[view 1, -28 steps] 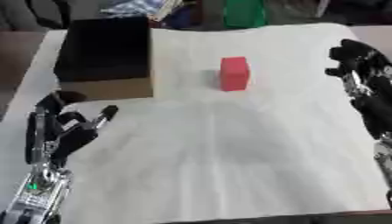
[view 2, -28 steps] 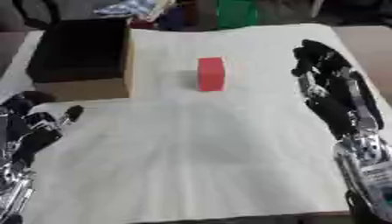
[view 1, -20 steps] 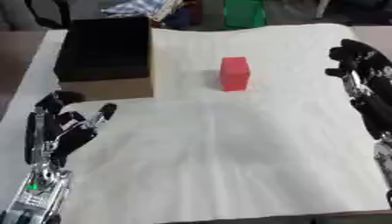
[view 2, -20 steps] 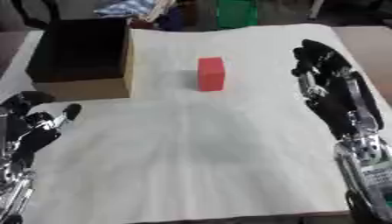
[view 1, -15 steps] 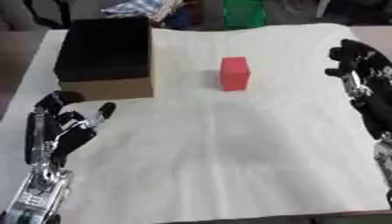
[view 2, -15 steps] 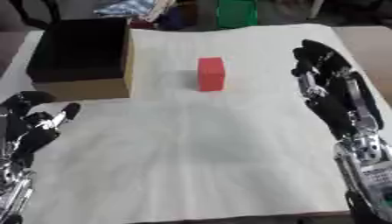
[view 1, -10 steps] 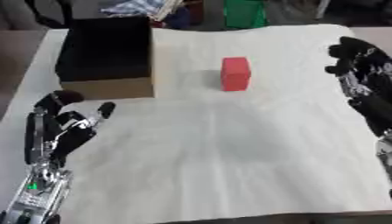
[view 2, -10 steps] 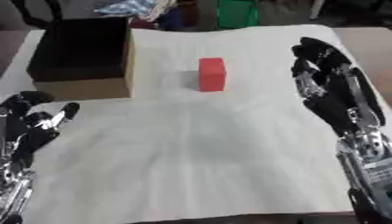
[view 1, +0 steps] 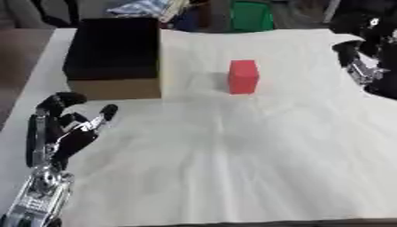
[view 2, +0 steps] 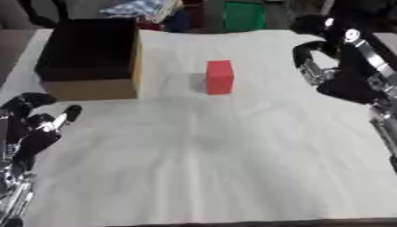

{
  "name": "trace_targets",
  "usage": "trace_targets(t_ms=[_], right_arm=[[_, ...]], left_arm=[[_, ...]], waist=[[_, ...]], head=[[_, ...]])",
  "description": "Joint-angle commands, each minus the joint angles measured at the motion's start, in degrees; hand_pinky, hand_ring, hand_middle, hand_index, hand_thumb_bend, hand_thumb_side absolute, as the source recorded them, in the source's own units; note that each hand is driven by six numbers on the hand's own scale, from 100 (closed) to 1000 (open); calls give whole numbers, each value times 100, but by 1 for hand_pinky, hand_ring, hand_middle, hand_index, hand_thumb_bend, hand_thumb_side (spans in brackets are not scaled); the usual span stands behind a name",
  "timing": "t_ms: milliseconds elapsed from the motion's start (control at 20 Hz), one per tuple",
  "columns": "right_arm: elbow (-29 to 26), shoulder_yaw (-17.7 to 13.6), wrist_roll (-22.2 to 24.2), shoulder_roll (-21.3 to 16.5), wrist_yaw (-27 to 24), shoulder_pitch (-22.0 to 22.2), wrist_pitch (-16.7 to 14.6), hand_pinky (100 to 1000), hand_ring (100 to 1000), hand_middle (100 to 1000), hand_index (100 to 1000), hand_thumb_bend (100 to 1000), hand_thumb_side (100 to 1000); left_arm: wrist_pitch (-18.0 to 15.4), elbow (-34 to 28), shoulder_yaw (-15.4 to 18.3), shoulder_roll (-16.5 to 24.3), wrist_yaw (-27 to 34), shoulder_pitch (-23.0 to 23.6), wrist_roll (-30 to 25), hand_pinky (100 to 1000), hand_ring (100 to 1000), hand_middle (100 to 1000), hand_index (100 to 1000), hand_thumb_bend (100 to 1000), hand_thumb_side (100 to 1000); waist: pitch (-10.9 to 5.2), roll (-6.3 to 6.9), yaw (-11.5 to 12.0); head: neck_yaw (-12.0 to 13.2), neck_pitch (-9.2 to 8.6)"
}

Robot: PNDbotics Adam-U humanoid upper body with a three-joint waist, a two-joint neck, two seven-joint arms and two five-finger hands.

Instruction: Pick up objects on the table and place them in the box.

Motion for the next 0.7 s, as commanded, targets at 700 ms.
trace_targets(t_ms=[700], right_arm=[[3121, 570, 1876, 600, 1598, -2217, -985, 833, 982, 874, 905, 451, 417]], left_arm=[[-20, -65, -120, 99, 9, -128, -351, 376, 677, 549, 521, 816, 200]], waist=[[-42, -30, 279]], head=[[-181, -122]])
